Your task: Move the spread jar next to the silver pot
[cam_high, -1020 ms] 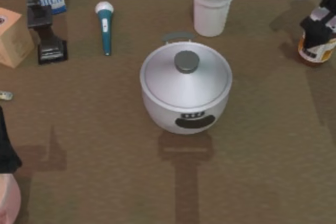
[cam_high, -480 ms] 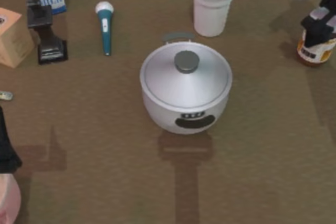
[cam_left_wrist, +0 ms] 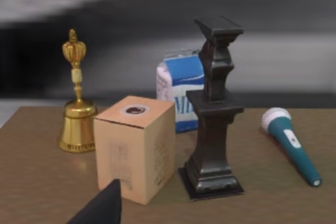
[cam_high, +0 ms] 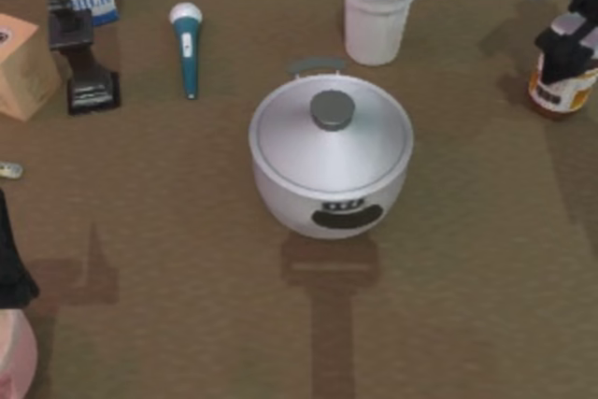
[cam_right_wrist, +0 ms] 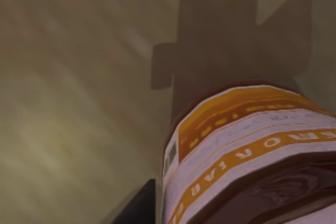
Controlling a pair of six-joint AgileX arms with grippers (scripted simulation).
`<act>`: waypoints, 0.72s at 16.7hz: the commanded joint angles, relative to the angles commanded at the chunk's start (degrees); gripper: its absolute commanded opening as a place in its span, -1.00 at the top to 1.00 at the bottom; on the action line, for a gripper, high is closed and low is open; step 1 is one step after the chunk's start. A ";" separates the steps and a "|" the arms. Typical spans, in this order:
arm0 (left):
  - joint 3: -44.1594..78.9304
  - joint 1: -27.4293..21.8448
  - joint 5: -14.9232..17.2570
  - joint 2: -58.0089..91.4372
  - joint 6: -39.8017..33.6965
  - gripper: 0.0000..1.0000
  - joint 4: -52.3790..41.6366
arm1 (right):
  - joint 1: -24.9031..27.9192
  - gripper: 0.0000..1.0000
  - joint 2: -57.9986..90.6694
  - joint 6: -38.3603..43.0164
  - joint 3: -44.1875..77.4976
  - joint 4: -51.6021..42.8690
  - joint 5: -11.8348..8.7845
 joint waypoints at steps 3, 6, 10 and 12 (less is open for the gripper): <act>0.00 0.00 0.00 0.00 0.00 -1.00 0.00 | -0.18 1.00 -0.84 0.10 -0.86 0.02 -0.03; 0.00 0.00 0.00 0.00 0.00 -1.00 0.00 | 0.07 1.00 -6.51 0.04 -6.62 0.31 -0.11; 0.00 0.00 0.00 0.00 0.00 -1.00 0.00 | 0.30 1.00 -19.49 0.04 -20.03 0.92 -0.25; 0.00 0.00 0.00 0.00 0.00 -1.00 0.00 | 0.35 1.00 -25.65 0.05 -26.52 1.06 -0.31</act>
